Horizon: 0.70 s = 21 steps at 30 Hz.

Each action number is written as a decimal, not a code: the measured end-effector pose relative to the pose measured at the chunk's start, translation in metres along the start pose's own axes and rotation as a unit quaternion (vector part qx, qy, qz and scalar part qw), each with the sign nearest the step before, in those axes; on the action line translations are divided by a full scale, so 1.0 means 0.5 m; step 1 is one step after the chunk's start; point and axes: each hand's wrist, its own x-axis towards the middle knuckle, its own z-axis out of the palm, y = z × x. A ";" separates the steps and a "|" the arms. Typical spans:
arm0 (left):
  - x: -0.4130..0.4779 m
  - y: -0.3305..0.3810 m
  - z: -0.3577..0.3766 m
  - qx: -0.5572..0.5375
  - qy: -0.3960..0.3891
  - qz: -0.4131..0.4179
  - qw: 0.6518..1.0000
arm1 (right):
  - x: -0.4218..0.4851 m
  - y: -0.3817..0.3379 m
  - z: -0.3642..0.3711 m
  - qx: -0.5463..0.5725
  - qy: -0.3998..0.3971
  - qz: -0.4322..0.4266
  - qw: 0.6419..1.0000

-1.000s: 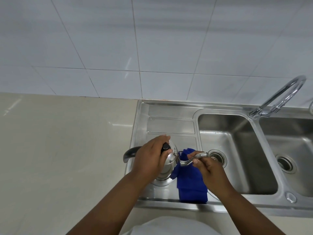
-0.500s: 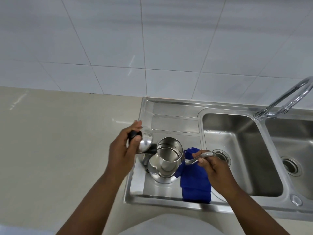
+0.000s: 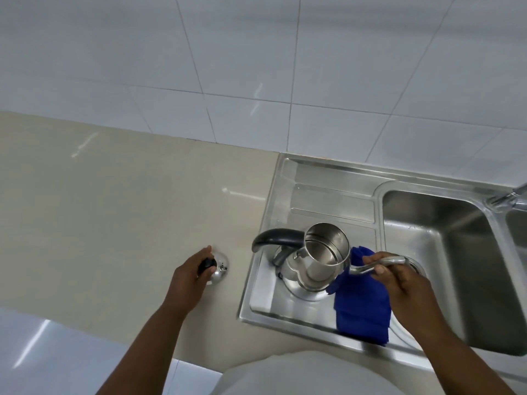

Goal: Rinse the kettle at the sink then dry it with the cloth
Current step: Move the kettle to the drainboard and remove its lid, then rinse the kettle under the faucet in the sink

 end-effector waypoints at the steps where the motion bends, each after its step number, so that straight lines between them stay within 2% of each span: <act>1: -0.001 -0.005 0.002 0.004 -0.001 0.000 1.000 | -0.001 0.003 0.001 0.000 0.001 -0.002 1.000; 6: 0.001 -0.009 0.003 0.015 0.005 0.016 1.000 | 0.002 0.015 0.001 0.014 0.001 0.004 1.000; 11: -0.001 0.060 -0.003 -0.008 0.022 0.061 0.998 | 0.005 0.031 0.004 0.033 0.007 0.004 0.999; 14: 0.004 0.131 0.019 -0.008 -0.012 0.101 0.995 | 0.004 0.037 0.006 0.041 0.007 0.007 0.999; 18: 0.013 0.226 0.067 -0.006 -0.094 0.079 0.992 | 0.001 0.035 0.005 0.052 0.013 0.001 0.999; 21: 0.011 0.259 0.092 -0.001 -0.097 0.066 0.993 | 0.006 0.038 0.004 0.051 0.004 0.013 0.999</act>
